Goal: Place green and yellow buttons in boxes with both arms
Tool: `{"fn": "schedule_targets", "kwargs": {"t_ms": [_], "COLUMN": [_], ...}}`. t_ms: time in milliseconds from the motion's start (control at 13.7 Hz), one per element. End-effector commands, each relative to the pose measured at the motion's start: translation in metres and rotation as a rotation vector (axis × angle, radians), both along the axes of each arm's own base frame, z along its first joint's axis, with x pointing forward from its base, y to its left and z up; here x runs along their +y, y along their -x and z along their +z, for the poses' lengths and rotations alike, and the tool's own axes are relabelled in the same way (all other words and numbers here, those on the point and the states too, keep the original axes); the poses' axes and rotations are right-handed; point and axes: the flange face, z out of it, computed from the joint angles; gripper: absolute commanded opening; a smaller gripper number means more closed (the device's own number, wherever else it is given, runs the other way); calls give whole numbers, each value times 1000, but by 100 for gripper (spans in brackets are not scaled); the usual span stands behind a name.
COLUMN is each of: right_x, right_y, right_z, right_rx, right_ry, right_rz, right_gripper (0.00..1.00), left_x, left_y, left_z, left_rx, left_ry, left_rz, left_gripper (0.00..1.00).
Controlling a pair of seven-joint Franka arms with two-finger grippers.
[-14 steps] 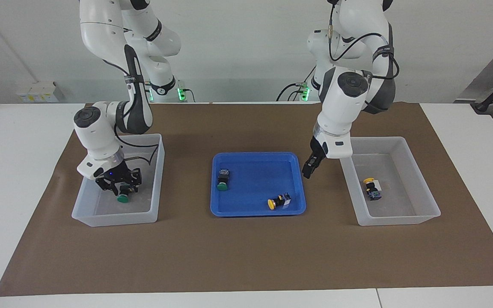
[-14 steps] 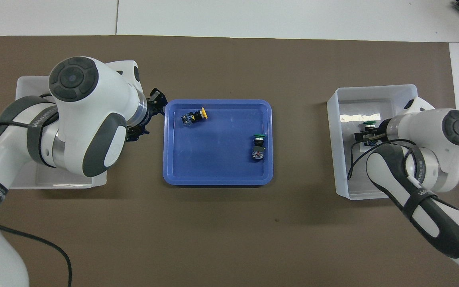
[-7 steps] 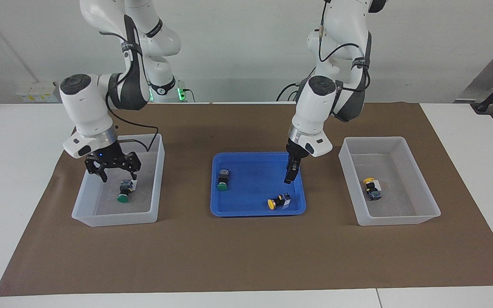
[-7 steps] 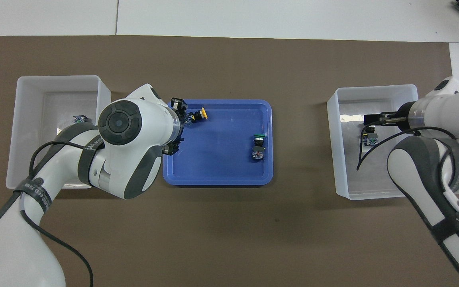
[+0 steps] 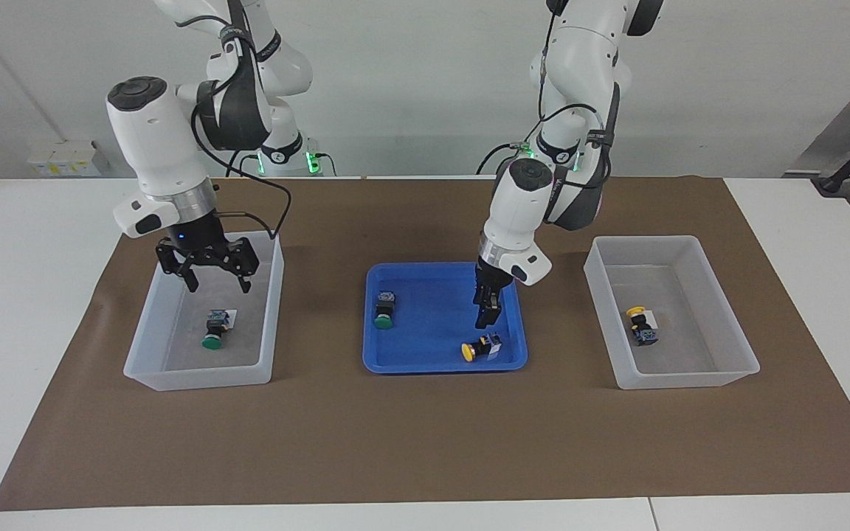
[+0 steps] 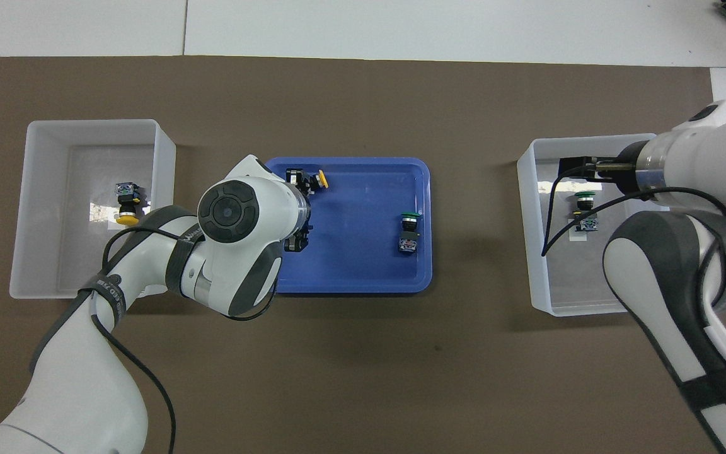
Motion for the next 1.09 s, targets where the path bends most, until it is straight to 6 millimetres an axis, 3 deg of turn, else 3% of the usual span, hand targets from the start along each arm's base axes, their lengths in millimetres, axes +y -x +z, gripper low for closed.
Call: {"fn": "schedule_targets", "kwargs": {"t_ms": [0, 292, 657, 803, 949, 1022], "right_x": [47, 127, 221, 232, 247, 254], "right_y": [-13, -28, -19, -14, -5, 3], "right_z": [1, -9, -56, -70, -98, -110], "right_rx": [3, 5, -1, 5, 33, 40], "right_ry": [-47, -91, 22, 54, 82, 84], "right_rz": [-63, -126, -92, -74, -49, -64], "right_gripper": [100, 100, 100, 100, 100, 95], "left_x": [3, 4, 7, 10, 15, 17], "left_y": [-4, -9, -14, -17, -18, -18], "left_z": [-7, -20, -33, -34, -37, -43], "left_rx": [-22, -47, -74, -78, -107, -122], "left_ry": [14, 32, 48, 48, 60, 68], "left_rz": [39, 51, 74, 81, 90, 94], "left_gripper": [68, 68, 68, 68, 68, 68]}}
